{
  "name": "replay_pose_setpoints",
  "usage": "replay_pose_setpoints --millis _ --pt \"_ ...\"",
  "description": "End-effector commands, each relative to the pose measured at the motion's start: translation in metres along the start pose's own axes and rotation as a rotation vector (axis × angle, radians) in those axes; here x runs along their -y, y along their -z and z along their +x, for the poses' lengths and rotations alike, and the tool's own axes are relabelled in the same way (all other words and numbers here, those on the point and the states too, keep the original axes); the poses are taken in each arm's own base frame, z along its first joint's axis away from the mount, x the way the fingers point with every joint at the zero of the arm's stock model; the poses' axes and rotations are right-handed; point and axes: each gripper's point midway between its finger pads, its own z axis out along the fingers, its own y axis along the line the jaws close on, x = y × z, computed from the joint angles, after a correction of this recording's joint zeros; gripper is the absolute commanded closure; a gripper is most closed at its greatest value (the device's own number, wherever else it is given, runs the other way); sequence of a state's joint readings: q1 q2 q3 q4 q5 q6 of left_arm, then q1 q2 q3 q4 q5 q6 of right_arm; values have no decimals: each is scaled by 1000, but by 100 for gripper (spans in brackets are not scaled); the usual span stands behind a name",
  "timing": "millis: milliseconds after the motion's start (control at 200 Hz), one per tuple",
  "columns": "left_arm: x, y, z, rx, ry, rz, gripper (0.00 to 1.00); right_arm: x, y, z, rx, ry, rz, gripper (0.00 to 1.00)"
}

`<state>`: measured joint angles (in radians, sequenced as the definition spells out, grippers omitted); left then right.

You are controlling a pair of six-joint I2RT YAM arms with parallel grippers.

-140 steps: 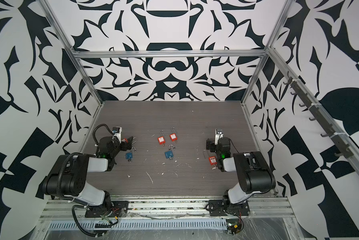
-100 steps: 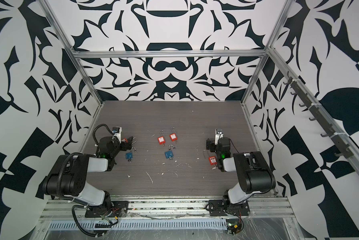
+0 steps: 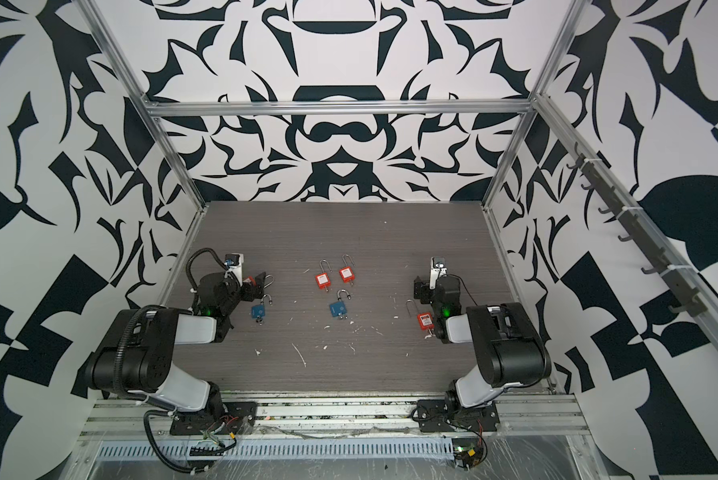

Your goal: Lock with the key

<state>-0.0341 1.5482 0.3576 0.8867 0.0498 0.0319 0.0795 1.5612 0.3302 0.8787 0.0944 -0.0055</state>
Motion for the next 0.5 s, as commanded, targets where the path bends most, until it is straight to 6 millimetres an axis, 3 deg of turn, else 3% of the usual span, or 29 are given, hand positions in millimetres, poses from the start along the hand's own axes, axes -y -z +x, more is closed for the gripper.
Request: replay_pose_setpoints --millis 0,410,495 --pt "-1 -4 -9 28 7 -8 1 4 -2 -22 67 -6 22 9" --pt "-2 -3 -9 31 0 -25 1 4 -1 -22 71 -6 24 13" --pt "-3 -3 -9 33 -1 -34 1 13 3 -26 91 -28 72 15"
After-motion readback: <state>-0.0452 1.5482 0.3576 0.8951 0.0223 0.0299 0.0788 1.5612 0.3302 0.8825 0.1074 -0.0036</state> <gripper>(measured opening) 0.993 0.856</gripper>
